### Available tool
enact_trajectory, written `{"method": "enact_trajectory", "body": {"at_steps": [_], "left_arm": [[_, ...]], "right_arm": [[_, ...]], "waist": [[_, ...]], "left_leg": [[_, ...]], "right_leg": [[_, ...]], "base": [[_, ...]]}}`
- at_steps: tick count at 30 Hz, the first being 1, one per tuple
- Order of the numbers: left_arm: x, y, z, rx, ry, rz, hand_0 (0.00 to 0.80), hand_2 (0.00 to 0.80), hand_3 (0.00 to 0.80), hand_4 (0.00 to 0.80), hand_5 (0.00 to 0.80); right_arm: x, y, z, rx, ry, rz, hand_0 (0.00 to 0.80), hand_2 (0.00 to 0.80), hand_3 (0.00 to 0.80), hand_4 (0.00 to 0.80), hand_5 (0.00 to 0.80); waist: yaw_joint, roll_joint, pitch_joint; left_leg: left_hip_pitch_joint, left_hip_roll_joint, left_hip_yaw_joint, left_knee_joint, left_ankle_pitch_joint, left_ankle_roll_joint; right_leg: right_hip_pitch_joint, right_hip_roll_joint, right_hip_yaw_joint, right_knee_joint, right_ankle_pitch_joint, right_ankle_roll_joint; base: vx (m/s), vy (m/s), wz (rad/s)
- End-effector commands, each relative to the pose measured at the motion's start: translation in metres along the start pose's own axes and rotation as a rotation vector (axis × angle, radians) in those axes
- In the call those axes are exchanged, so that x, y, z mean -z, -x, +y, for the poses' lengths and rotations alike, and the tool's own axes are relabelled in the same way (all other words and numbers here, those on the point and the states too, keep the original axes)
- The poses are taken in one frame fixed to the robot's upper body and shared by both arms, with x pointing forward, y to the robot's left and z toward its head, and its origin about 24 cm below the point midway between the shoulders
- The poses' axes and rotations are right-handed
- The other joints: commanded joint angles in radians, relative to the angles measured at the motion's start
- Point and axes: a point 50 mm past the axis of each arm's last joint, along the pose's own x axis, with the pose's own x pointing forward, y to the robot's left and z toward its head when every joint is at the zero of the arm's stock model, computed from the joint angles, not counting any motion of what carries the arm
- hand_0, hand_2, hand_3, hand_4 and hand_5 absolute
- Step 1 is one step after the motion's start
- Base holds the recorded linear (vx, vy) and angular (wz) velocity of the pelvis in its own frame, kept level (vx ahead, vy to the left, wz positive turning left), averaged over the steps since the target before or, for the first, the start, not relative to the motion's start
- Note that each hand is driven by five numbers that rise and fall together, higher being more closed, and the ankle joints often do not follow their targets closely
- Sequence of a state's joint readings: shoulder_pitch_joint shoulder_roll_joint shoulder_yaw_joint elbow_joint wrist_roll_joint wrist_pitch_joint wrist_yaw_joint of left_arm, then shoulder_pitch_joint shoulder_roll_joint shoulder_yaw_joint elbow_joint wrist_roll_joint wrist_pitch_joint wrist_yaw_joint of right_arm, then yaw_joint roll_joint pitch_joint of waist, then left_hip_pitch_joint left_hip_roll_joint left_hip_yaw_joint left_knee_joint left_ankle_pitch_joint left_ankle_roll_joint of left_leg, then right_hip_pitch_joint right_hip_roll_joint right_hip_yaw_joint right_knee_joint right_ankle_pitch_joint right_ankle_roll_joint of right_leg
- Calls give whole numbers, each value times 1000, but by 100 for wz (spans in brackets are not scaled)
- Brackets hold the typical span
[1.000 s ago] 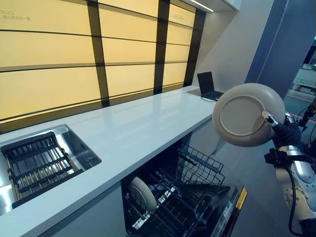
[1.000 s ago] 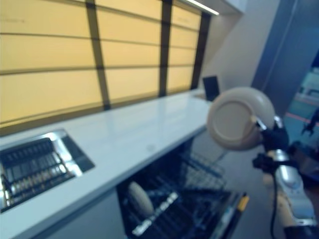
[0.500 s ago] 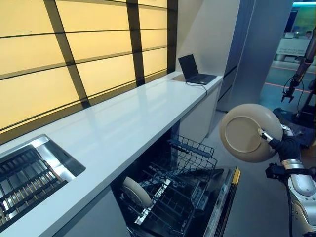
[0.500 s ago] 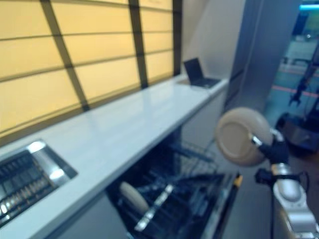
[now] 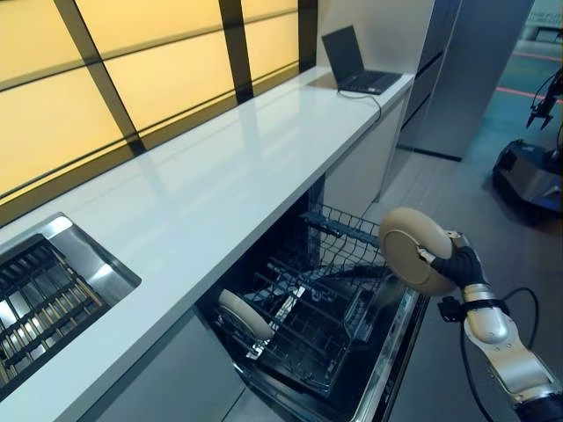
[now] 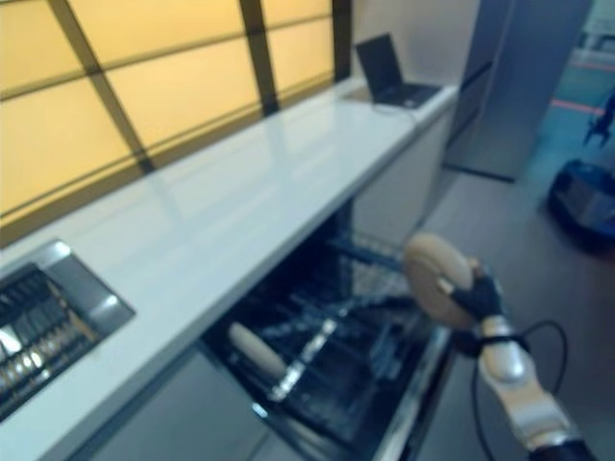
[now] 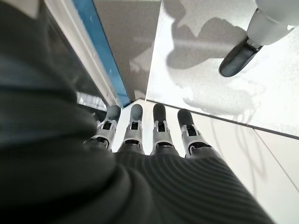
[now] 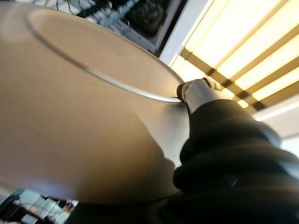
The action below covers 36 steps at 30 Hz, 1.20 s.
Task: Take plates into dishwasher
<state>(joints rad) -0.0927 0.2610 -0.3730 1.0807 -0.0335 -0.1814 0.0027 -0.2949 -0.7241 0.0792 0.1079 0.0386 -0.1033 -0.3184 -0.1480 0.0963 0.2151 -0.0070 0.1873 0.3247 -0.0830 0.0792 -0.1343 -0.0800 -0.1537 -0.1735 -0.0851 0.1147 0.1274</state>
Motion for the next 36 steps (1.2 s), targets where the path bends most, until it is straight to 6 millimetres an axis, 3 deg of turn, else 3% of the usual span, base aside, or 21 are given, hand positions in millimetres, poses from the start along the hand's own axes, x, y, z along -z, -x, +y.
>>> {"method": "enact_trajectory", "body": {"at_steps": [1,17,36], "left_arm": [[-21,-6,18,-45,-48,-51,0,0,0,0,0],[-46,-14,19,-48,-94,-100,0,0,0,0,0],[-54,-15,26,-49,-134,-119,0,0,0,0,0]], "right_arm": [[-35,-27,-2,85,-13,-159,800,800,800,800,800],[-53,-45,24,75,44,-213,800,800,800,800,800],[-57,-63,31,45,155,-188,800,800,800,800,800]], "waist": [[11,-69,20],[57,-42,81],[108,-57,106]], "left_leg": [[-52,-28,-23,-4,17,34],[-94,-45,-73,-4,31,37],[-118,-55,-107,-4,31,45]], "right_leg": [[-24,7,4,61,-45,-18],[-58,-7,-39,94,-59,-27],[-67,-9,-72,94,-49,-21]], "base": [[-25,-4,6],[-22,0,8],[-5,-12,6]]}}
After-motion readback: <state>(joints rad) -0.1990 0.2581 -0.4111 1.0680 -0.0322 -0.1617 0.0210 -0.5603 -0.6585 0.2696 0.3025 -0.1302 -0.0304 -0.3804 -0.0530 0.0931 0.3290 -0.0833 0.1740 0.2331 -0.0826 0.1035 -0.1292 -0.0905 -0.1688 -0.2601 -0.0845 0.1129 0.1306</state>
